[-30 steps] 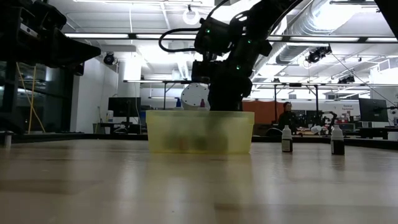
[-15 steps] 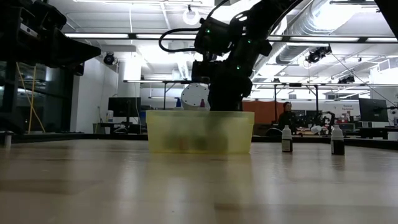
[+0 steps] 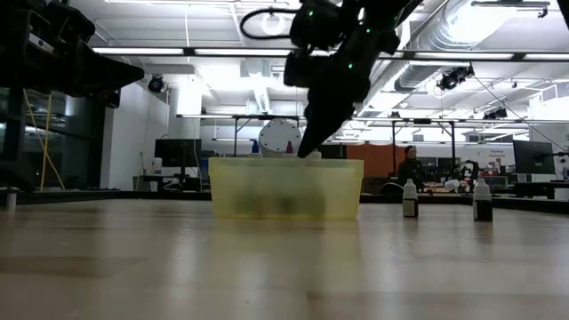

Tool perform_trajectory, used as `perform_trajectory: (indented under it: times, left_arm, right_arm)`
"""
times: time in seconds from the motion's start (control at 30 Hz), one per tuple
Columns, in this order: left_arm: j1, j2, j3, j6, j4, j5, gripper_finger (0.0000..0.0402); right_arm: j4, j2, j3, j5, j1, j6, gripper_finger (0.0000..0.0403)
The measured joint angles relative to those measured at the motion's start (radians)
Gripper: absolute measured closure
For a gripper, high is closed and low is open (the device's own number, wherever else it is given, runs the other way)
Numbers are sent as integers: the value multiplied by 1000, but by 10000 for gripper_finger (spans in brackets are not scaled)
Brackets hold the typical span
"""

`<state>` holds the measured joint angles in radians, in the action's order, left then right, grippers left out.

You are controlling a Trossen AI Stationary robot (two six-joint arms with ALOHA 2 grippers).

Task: Pick & Place food coloring
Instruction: Put the small green food coloring bottle in the yellow transparent bin

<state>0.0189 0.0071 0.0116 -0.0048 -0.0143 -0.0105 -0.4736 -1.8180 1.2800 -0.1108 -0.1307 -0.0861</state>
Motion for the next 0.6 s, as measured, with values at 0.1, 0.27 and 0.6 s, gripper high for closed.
perform_trajectory:
  times: [0.1,0.27,0.6]
  left_arm:
    - [0,0,0,0,0,0,401]
    - [0,0,0,0,0,0,401]
    - [0,0,0,0,0,0,401]
  right_arm:
    - [-46,36,0,1,1,-3,267]
    - [-156,88,0,1,3,-7,267]
    - [-260,151,-40,38,8,-11,267]
